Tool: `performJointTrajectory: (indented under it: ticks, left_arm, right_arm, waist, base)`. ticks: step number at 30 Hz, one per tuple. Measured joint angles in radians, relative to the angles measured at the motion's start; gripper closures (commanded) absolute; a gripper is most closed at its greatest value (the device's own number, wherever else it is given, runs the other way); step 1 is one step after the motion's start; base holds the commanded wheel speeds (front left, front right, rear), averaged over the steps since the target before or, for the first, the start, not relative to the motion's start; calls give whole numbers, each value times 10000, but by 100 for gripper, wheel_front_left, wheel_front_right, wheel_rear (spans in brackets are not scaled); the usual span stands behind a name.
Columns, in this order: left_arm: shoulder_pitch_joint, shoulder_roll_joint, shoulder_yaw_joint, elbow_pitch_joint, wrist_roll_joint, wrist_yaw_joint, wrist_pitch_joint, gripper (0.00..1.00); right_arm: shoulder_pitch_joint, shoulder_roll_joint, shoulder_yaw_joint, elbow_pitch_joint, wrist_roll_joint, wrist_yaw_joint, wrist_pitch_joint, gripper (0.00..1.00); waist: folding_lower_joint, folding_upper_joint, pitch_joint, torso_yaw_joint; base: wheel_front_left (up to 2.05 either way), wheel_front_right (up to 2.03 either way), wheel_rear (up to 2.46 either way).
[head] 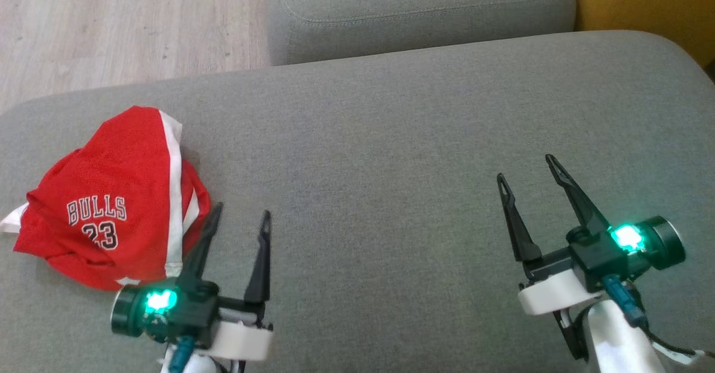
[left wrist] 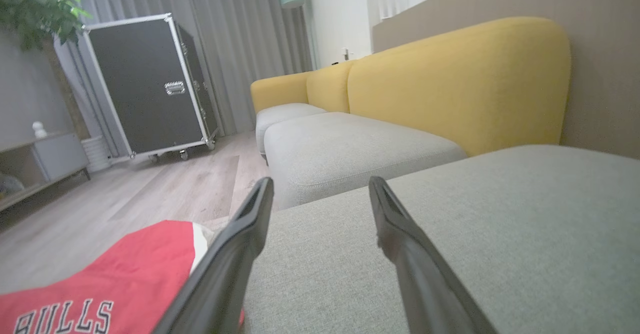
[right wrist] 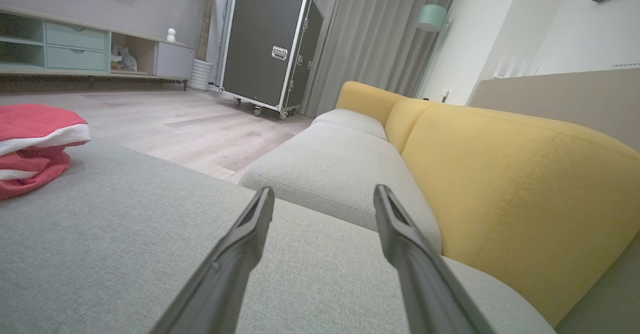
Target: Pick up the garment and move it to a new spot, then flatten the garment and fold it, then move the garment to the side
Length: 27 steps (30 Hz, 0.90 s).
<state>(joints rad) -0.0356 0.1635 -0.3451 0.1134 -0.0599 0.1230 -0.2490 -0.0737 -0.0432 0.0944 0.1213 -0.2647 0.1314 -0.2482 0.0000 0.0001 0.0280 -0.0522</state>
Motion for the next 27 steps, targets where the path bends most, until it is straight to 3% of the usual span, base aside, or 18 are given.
performJointTrajectory:
  ticks: [16,20,27]
  left_arm:
    - [523,-1093,2274,646,-2468,-1636,-33,0]
    - [616,-1112,2476,1083,-3202,-1946,-33,0]
    - [605,-1122,2474,1436,-3800,-2038,-33,0]
  right_arm:
    - [41,-4,-173,1116,3593,0,-29,0]
    - [40,-4,-61,1392,3764,0,-29,0]
    - [37,-4,-29,1593,3804,0,-29,0]
  waist:
    - [0,0,-155,50]
    - [0,0,-169,-5]
    - [0,0,-163,-39]
  base:
    - [0,0,0]
    - [0,0,0]
    - [0,0,0]
